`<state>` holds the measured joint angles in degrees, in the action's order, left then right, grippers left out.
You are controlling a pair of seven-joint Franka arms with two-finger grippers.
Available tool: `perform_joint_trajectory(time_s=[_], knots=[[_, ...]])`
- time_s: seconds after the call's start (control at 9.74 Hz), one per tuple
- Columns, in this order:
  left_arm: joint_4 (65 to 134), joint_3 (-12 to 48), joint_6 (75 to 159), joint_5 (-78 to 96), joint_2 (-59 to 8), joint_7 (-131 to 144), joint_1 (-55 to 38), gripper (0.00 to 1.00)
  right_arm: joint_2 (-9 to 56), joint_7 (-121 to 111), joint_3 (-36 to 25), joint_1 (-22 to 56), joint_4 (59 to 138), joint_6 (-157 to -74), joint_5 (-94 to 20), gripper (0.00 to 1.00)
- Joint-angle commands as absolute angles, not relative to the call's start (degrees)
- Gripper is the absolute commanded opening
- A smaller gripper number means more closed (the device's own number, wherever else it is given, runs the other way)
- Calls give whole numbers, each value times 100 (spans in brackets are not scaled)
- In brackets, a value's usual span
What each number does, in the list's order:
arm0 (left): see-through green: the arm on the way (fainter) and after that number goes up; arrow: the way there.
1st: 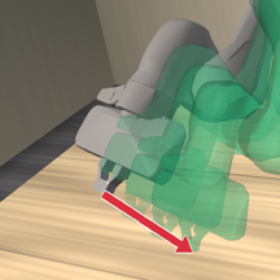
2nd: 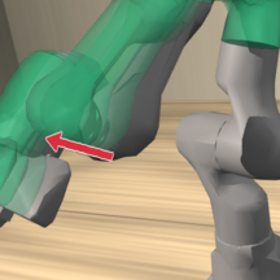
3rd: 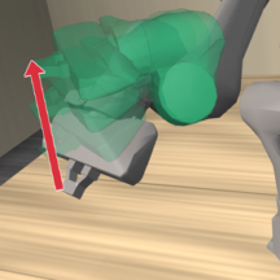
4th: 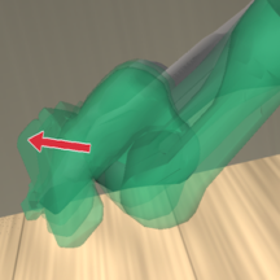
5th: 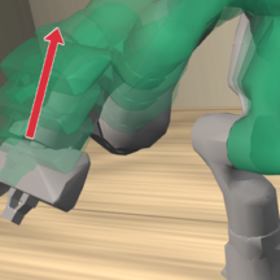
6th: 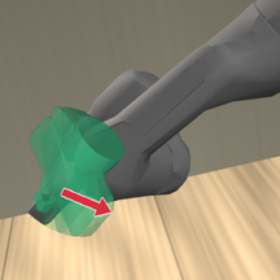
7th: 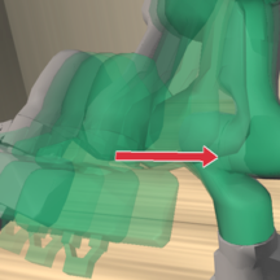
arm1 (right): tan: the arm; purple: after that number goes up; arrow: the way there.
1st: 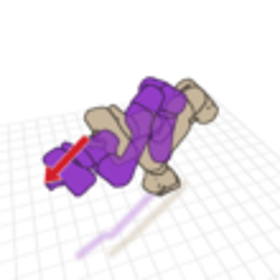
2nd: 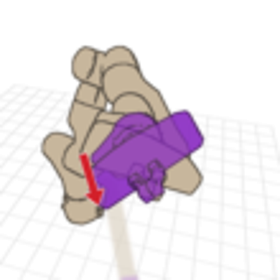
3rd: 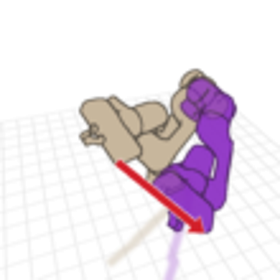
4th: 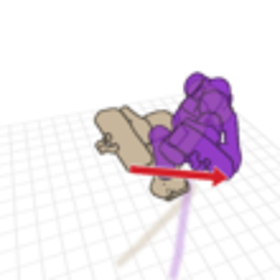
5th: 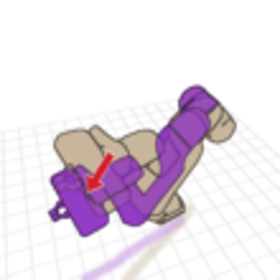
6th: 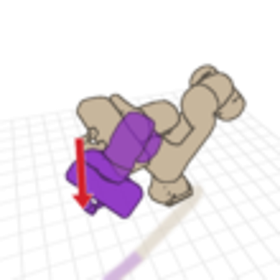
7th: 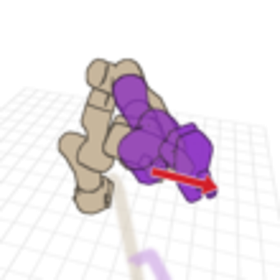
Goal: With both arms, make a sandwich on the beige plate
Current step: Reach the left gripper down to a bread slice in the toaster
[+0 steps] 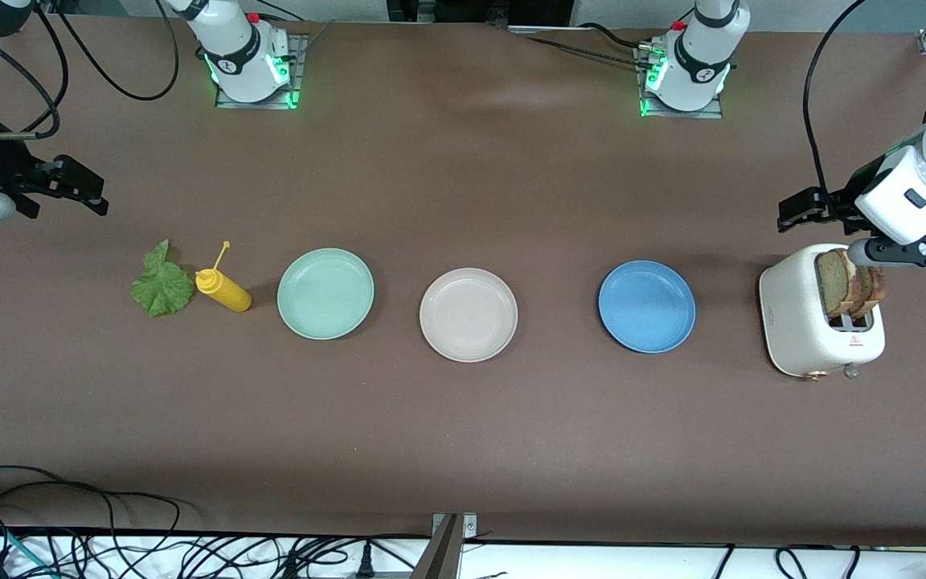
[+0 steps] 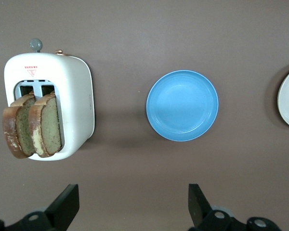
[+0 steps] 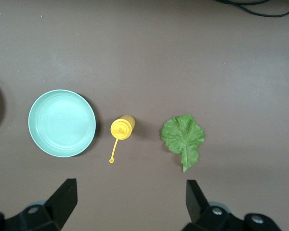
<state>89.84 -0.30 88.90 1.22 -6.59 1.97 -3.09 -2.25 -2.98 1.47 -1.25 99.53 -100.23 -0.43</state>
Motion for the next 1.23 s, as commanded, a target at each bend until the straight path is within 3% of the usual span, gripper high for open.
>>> perform_joint_trajectory(time_s=[0.0, 0.72, 1.13], knots=[[8842, -26, 8868, 53, -729, 105, -299, 100, -202, -343, 132, -132, 9817, -9862, -141, 100], [8938, -53, 9218, -220, -948, -993, 412, 100, -193, -351, 132, -132, 9809, -9914, -141, 100], [9920, -44, 10395, -220, -906, -1290, 755, 100, -193, -351, 132, -132, 9809, -9914, -132, 100]])
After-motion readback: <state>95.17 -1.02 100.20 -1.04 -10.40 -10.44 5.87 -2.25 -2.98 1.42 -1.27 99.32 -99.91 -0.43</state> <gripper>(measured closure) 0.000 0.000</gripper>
